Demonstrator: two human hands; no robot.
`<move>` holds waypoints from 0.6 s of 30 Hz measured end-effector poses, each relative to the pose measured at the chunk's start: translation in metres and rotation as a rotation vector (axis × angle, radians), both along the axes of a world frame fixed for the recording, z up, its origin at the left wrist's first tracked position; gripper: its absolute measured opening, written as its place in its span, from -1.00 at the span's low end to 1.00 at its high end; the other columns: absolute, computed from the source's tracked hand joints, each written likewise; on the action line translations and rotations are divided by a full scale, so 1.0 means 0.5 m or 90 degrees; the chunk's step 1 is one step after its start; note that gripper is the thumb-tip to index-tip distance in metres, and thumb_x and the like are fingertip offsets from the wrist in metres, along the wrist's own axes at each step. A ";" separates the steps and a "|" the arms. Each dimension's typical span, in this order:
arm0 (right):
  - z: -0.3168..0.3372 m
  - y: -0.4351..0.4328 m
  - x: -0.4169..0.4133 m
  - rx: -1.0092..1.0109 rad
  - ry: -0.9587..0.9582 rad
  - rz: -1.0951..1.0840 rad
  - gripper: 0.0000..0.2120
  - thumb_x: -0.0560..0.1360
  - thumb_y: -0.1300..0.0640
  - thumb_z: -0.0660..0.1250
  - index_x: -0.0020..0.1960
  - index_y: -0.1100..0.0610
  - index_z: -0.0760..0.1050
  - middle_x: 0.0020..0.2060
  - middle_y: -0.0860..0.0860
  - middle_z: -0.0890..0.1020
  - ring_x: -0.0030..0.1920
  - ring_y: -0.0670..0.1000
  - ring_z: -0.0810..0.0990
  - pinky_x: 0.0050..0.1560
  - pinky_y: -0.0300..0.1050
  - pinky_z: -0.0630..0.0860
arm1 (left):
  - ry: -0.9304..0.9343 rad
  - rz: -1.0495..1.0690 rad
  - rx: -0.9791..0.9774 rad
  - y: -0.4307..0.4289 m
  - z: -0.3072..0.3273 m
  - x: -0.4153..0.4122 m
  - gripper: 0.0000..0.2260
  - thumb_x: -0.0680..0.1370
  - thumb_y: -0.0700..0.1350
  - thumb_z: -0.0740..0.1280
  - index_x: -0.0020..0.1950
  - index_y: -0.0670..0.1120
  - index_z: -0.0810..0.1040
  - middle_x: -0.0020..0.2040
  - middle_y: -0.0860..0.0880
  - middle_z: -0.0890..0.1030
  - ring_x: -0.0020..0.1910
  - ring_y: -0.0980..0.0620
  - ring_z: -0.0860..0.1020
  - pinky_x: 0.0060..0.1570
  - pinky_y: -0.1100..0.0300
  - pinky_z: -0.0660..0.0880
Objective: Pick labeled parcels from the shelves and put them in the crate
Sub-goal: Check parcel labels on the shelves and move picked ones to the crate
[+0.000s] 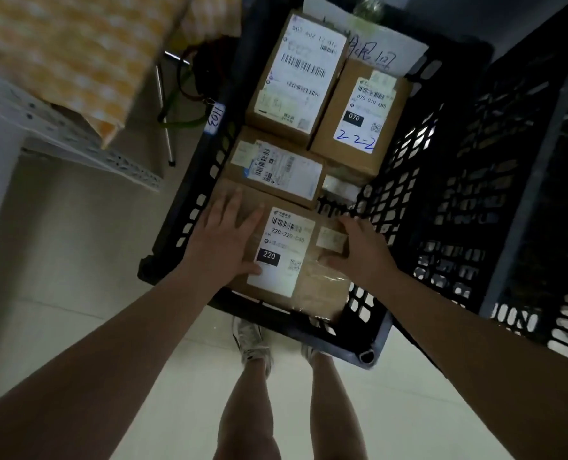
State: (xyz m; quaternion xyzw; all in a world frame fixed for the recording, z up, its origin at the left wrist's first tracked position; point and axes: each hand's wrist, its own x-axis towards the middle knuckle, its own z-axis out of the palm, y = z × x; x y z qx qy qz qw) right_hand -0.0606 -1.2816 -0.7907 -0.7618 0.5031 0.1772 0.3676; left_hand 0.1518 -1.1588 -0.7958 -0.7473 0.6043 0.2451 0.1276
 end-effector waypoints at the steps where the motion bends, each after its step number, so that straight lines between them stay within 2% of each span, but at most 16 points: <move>1: 0.005 0.010 0.001 0.014 0.019 0.021 -0.10 0.38 -0.07 0.49 0.54 0.04 0.04 0.45 0.13 0.15 0.41 0.25 0.17 0.34 0.03 0.24 | -0.006 0.003 0.013 -0.004 -0.001 0.002 0.02 0.36 0.33 0.37 0.54 0.09 -0.26 0.53 -0.22 -0.23 0.51 -0.26 -0.17 0.44 -0.15 -0.03; 3: 0.008 0.030 0.004 0.020 0.043 0.067 0.05 0.35 -0.07 0.52 0.56 0.02 -0.14 0.49 0.10 -0.01 0.45 0.25 0.03 0.38 0.09 0.21 | -0.014 0.007 0.018 -0.011 -0.004 0.003 0.04 0.35 0.32 0.39 0.53 0.11 -0.29 0.52 -0.25 -0.16 0.49 -0.28 -0.11 0.42 -0.19 0.06; 6: 0.003 0.039 0.008 -0.034 0.072 0.143 0.10 0.36 -0.14 0.49 0.55 -0.02 -0.26 0.51 0.05 -0.05 0.49 0.23 -0.09 0.42 0.17 0.17 | -0.033 -0.015 0.021 -0.012 -0.008 0.004 0.06 0.34 0.33 0.39 0.52 0.11 -0.30 0.49 -0.26 -0.12 0.48 -0.29 -0.06 0.39 -0.21 0.13; 9: -0.001 0.036 0.012 -0.064 0.084 0.201 0.09 0.37 -0.19 0.46 0.54 -0.09 -0.29 0.52 0.03 -0.01 0.50 0.22 -0.09 0.42 0.18 0.18 | -0.030 -0.019 0.045 -0.013 -0.008 0.010 0.05 0.35 0.30 0.42 0.52 0.11 -0.30 0.49 -0.24 -0.13 0.48 -0.28 -0.07 0.37 -0.20 0.18; 13: -0.009 0.053 0.028 -0.024 0.076 0.174 0.06 0.39 -0.08 0.48 0.53 -0.14 -0.28 0.52 0.04 -0.03 0.50 0.20 -0.08 0.36 0.20 0.29 | -0.052 -0.043 0.053 -0.009 -0.016 0.017 0.02 0.35 0.27 0.43 0.53 0.10 -0.22 0.47 -0.22 -0.05 0.45 -0.25 0.01 0.30 -0.15 0.31; 18: -0.020 0.045 0.044 -0.036 0.151 0.205 0.06 0.41 -0.13 0.45 0.54 -0.12 -0.31 0.53 0.07 -0.05 0.52 0.20 -0.07 0.41 0.20 0.19 | -0.069 -0.064 0.067 -0.022 -0.024 0.019 0.01 0.35 0.28 0.43 0.53 0.10 -0.21 0.44 -0.21 0.00 0.44 -0.23 0.05 0.27 -0.10 0.36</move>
